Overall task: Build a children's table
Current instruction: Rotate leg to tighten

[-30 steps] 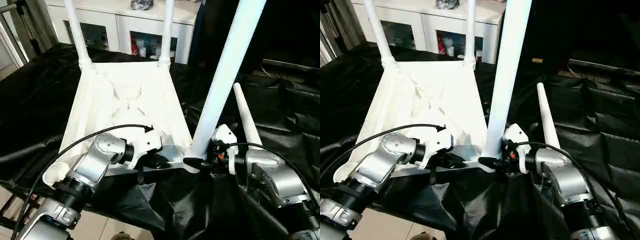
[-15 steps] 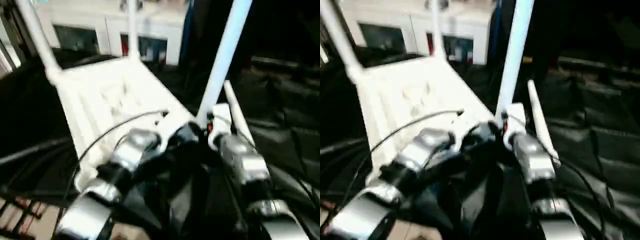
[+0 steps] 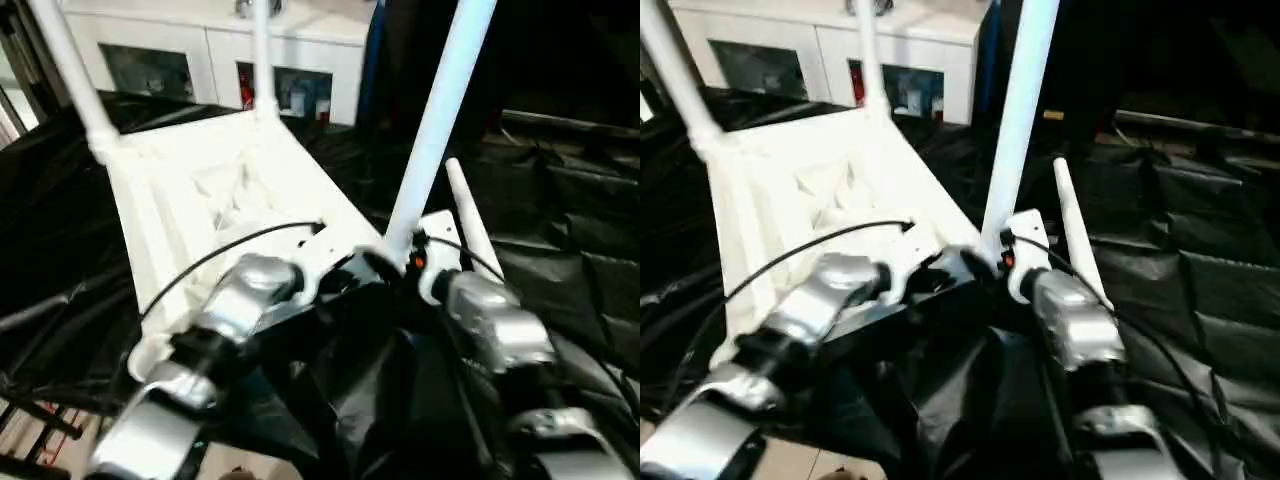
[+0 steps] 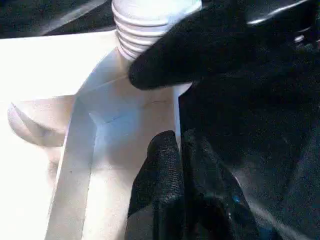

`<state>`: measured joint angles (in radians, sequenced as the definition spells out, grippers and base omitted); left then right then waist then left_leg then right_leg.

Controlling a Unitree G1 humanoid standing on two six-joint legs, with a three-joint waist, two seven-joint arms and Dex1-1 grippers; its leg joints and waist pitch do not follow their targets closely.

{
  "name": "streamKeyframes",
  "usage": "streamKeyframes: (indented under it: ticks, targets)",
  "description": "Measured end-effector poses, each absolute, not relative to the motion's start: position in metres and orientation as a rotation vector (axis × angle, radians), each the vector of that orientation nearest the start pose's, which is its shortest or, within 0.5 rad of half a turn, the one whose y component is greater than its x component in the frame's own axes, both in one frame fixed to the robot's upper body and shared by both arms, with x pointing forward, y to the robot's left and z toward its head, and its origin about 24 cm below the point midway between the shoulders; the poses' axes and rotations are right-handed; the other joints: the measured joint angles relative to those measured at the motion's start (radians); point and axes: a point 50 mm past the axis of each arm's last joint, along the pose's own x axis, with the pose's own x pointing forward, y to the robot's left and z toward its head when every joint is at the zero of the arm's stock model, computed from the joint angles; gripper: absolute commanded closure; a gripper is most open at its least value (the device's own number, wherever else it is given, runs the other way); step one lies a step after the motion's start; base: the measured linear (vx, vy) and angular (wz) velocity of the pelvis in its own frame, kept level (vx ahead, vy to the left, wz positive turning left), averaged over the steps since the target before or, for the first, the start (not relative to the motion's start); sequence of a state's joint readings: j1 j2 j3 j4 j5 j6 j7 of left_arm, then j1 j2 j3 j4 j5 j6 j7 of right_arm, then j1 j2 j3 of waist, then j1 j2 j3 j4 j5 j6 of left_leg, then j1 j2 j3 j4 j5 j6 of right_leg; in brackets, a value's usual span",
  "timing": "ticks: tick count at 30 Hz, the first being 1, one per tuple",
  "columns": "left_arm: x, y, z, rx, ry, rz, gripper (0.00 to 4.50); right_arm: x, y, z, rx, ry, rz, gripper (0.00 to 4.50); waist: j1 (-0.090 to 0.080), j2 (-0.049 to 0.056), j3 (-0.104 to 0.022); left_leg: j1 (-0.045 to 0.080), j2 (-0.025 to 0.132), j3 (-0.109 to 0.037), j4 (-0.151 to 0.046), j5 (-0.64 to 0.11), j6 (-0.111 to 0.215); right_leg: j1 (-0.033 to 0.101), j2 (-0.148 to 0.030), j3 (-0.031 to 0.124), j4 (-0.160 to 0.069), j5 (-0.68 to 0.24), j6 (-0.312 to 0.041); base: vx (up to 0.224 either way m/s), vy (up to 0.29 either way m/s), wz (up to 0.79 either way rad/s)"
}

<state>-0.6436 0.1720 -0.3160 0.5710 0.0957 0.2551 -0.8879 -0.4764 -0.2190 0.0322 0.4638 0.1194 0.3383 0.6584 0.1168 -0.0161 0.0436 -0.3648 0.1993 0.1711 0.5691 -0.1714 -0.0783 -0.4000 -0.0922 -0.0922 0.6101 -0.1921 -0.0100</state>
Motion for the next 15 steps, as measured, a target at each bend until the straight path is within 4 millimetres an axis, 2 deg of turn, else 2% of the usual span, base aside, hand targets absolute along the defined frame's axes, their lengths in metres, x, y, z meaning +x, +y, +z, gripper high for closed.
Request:
streamKeyframes:
  ticks: [7, 11, 15]
  targets:
    - [0.311, 0.088, 0.055, 0.411, 0.404, -1.291, 4.50, 0.304, -0.161, 0.049, -0.077, 0.394, 0.905, 0.05, 0.029, 0.000, 0.001, -0.003, 0.000, 0.000, 0.001, 0.001, 0.002, -0.002, 0.000, 0.000, 0.000, 0.000, 0.000, 0.000, 0.000, 0.00]
    - [0.303, 0.095, 0.056, 0.415, 0.407, -1.344, 4.50, 0.294, -0.166, 0.056, -0.088, 0.404, 1.006, 0.05, 0.035, 0.000, 0.001, -0.003, 0.001, 0.000, 0.002, 0.001, 0.002, -0.002, 0.000, 0.000, 0.000, 0.000, 0.000, 0.000, 0.000, 0.00]
    - [0.300, 0.095, 0.056, 0.413, 0.409, -1.361, 4.50, 0.289, -0.162, 0.054, -0.097, 0.411, 1.056, 0.05, 0.034, 0.000, 0.001, -0.003, 0.001, 0.000, 0.003, 0.001, 0.002, -0.002, 0.000, 0.000, 0.001, 0.001, 0.000, 0.000, 0.000, 0.00]
